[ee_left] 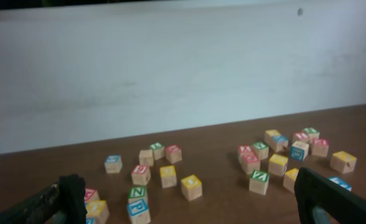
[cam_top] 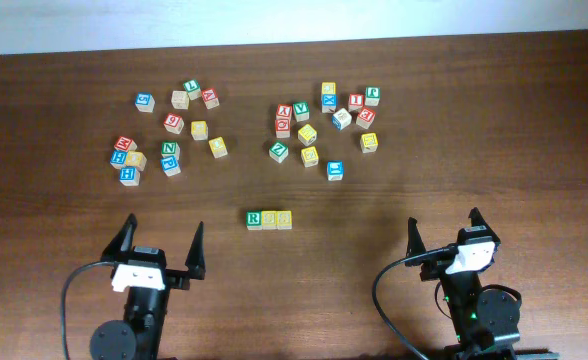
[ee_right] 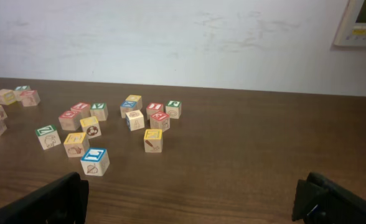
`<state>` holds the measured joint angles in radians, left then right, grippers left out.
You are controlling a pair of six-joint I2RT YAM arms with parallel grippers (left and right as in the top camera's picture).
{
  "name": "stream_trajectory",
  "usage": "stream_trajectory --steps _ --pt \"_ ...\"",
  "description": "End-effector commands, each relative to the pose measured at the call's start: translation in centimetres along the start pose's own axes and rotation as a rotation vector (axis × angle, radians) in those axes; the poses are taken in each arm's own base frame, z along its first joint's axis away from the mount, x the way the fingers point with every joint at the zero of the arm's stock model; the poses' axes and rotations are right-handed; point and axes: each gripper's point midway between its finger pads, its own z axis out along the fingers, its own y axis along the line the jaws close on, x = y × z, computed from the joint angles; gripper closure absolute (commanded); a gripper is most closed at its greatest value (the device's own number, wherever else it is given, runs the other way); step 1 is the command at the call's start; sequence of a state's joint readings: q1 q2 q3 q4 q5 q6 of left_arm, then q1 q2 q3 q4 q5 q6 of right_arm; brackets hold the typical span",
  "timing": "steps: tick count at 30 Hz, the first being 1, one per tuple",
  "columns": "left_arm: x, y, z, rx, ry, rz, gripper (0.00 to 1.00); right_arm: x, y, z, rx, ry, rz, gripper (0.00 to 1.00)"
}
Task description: Spell out RSS
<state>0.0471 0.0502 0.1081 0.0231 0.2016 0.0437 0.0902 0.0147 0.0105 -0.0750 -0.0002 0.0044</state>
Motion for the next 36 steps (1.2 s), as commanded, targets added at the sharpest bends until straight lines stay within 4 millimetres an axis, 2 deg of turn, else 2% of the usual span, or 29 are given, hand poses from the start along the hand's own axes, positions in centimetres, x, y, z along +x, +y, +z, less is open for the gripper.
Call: stream_trajectory --steps 1,4,10,13,15,36 --pt "1.6 0.7 0.0 -0.049 -0.010 -0.078 0.01 0.2 -0.3 0.0 0.013 0.001 0.012 0.02" --pt "2.7 1.4 0.1 -0.092 0.004 -0.106 0.01 0.2 -0.3 0.0 0.013 0.001 0.012 0.01" --pt "3.1 1.7 0.0 -0.127 0.019 -0.093 0.01 0.2 -0.3 0.0 0.013 0.001 0.012 0.02" --pt "4.6 1.4 0.0 -0.121 0.084 -0.085 0.01 0.2 -0.3 0.0 0.013 0.001 0.012 0.02" --pt "6.4 1.4 -0.2 -0.122 0.155 -0.090 0.01 0.2 -0.3 0.0 0.013 0.001 0.012 0.02" --pt "6.4 1.1 -0.2 -0.104 0.160 -0.058 0.01 0.2 -0.3 0.0 0.013 0.001 0.012 0.02"
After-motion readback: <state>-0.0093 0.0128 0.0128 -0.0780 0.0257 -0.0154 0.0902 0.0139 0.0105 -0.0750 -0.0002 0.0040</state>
